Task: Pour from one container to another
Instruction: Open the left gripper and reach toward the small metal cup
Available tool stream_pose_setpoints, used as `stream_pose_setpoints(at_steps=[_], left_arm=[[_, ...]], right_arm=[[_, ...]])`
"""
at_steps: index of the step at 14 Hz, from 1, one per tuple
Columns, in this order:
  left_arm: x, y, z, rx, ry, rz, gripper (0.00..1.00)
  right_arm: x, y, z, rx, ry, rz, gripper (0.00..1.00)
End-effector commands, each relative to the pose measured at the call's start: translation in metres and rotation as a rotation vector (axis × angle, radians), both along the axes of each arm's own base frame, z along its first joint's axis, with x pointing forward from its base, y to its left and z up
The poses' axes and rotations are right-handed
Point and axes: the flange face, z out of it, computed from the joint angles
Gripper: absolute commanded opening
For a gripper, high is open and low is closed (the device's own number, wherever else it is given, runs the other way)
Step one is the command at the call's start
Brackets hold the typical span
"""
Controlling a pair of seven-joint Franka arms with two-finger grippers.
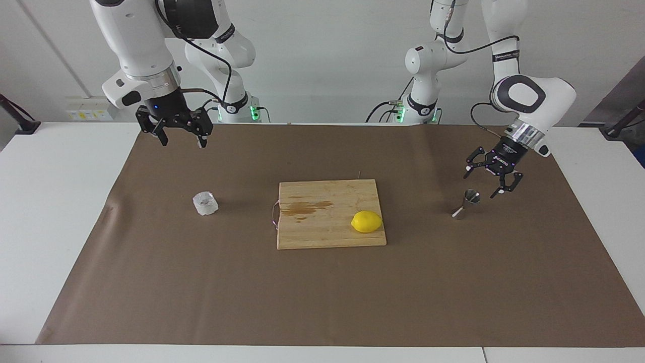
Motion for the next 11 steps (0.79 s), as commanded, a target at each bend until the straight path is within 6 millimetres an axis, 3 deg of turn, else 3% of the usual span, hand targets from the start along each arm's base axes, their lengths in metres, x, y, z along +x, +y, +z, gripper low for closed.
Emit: stream_pose_setpoints(at_steps=[1, 6, 11], left_arm=[[-0.002, -0.012, -0.006, -0.01, -0.017, 0.05, 1.0], [-0.001, -0.01, -0.012, 0.007, -0.017, 0.07, 1.0], [0.001, -0.021, -0.017, 0.01, -0.016, 0.077, 1.0]], right_arm=[[-0.003, -0.004, 0.002, 0.022, 0.007, 0.01, 1.0], [-0.003, -0.004, 0.002, 0.022, 0.007, 0.01, 1.0], [-0.002, -0.004, 0.001, 0.022, 0.009, 0.01, 1.0]])
